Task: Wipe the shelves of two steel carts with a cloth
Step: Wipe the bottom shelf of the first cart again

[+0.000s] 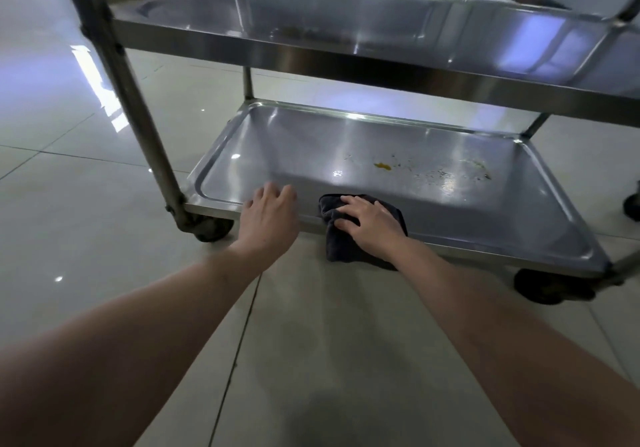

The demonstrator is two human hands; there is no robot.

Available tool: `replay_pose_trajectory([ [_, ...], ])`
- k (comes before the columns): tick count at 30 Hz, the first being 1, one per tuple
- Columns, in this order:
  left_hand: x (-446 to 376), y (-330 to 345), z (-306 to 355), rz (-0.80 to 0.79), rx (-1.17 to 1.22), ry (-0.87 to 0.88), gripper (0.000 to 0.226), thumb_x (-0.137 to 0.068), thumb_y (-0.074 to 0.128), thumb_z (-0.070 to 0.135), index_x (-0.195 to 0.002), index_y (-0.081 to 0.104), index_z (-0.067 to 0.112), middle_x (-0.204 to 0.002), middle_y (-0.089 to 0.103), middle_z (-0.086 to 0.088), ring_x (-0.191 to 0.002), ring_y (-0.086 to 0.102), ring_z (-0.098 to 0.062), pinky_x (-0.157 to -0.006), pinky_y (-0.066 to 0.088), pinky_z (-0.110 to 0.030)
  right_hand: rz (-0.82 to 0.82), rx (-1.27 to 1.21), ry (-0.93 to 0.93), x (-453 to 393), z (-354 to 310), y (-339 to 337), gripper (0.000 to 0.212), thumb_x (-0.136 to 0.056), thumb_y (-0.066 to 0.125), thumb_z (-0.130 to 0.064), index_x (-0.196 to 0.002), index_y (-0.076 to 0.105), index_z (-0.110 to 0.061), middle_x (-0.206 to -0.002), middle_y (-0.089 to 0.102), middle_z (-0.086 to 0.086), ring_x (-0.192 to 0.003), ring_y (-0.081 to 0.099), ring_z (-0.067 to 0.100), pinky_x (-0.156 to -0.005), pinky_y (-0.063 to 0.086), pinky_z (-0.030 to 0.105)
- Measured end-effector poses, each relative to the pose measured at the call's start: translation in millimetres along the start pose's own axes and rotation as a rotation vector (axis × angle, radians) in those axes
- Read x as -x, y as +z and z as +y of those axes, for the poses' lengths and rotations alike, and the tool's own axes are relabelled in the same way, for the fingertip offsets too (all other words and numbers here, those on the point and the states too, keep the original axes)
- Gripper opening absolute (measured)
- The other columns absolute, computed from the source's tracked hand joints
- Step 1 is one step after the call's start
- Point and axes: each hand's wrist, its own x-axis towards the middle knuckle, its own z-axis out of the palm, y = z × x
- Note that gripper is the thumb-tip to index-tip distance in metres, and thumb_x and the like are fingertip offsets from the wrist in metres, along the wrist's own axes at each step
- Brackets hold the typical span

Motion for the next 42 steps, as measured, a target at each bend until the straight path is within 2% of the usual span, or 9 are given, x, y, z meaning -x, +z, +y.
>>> replay_pose_trajectory([
  [4, -16.9, 18.1, 20.7, -0.034, 0.065, 0.003, 0.031, -0.095, 0.05, 0.019, -0.125, 0.051, 0.022, -0.123, 0.049, -0.007, -0.118, 0.047, -0.031, -0.094, 0.041, -0.04, 0.02, -0.007, 0.031, 20.5, 40.3, -14.8, 0.042, -0.109, 0.049, -0.046, -0.146, 0.059, -0.03, -0.168, 0.033, -0.011, -0.158, 0.021, 0.011, -0.129, 0.007, 0.043],
  [10, -52.0, 39.1, 48.5, 0.059, 0.099, 0.025, 0.027, -0.097, 0.048, 0.019, -0.123, 0.057, 0.018, -0.122, 0.049, -0.012, -0.115, 0.046, -0.035, -0.095, 0.041, -0.045, 0.059, -0.02, 0.064, 42.6, 87.9, -26.5, 0.041, -0.109, 0.049, -0.047, -0.144, 0.06, -0.031, -0.168, 0.034, -0.014, -0.157, 0.021, 0.011, -0.128, 0.009, 0.046],
  [14, -80.5, 45.2, 50.8, 0.124, 0.075, 0.014, 0.025, -0.099, 0.047, 0.02, -0.122, 0.056, 0.016, -0.121, 0.05, -0.014, -0.114, 0.047, -0.037, -0.095, 0.041, -0.048, 0.064, -0.017, 0.048, 42.0, 90.8, -25.1, 0.039, -0.109, 0.049, -0.045, -0.144, 0.059, -0.032, -0.169, 0.032, -0.012, -0.159, 0.02, 0.016, -0.128, 0.007, 0.047],
  [19, -86.4, 64.6, 46.1, 0.075, 0.119, -0.009, 0.028, -0.102, 0.04, 0.022, -0.129, 0.049, 0.018, -0.128, 0.04, -0.015, -0.12, 0.037, -0.037, -0.106, 0.032, -0.049, -0.005, 0.054, 0.062, 37.8, 79.6, -23.5, 0.045, -0.11, 0.043, -0.046, -0.154, 0.047, -0.039, -0.174, 0.019, -0.006, -0.161, 0.01, 0.02, -0.129, 0.002, 0.049],
  [22, -87.0, 68.1, 42.7, 0.065, 0.188, -0.064, 0.029, -0.103, 0.038, 0.019, -0.132, 0.044, 0.017, -0.131, 0.036, -0.016, -0.122, 0.033, -0.037, -0.114, 0.025, -0.051, -0.046, 0.117, 0.05, 20.9, 60.8, -14.4, 0.05, -0.111, 0.033, -0.05, -0.161, 0.033, -0.044, -0.176, 0.008, -0.007, -0.162, 0.002, 0.019, -0.129, -0.003, 0.049],
  [24, -86.4, 68.6, 40.2, 0.114, 0.219, -0.098, 0.029, -0.103, 0.035, 0.017, -0.131, 0.041, 0.018, -0.13, 0.036, -0.015, -0.121, 0.033, -0.037, -0.116, 0.023, -0.052, -0.042, 0.155, 0.029, -1.5, 45.8, -5.4, 0.053, -0.111, 0.025, -0.05, -0.163, 0.025, -0.045, -0.176, 0.003, -0.007, -0.162, -0.001, 0.019, -0.129, -0.006, 0.049],
  [31, -86.8, 70.1, 38.6, 0.2, 0.333, -0.143, 0.032, -0.099, 0.031, 0.007, -0.128, 0.04, 0.017, -0.129, 0.038, -0.01, -0.118, 0.033, -0.028, -0.107, 0.033, -0.042, -0.05, 0.225, -0.022, -121.1, 17.7, -2.8, 0.055, -0.111, 0.016, -0.048, -0.166, 0.015, -0.043, -0.177, -0.002, -0.004, -0.162, -0.006, 0.023, -0.128, -0.011, 0.052],
  [36, -83.9, 68.6, 37.5, 0.171, 0.305, -0.155, 0.046, -0.091, 0.031, -0.002, -0.128, 0.037, 0.025, -0.131, 0.034, -0.002, -0.122, 0.031, -0.024, -0.106, 0.035, -0.037, 0.001, 0.217, 0.123, -157.9, 56.3, -24.2, 0.057, -0.108, 0.016, -0.051, -0.165, 0.017, -0.044, -0.177, 0.0, -0.006, -0.162, -0.001, 0.022, -0.129, -0.007, 0.05],
  [42, -85.7, 72.7, 38.0, 0.171, 0.233, -0.174, 0.059, -0.082, 0.036, -0.008, -0.133, 0.039, 0.021, -0.131, 0.035, -0.008, -0.123, 0.032, -0.03, -0.102, 0.032, -0.034, 0.08, 0.236, 0.297, -98.4, 107.7, -33.1, 0.058, -0.109, 0.013, -0.052, -0.166, 0.013, -0.041, -0.177, -0.001, -0.003, -0.162, -0.001, 0.024, -0.129, -0.004, 0.052],
])
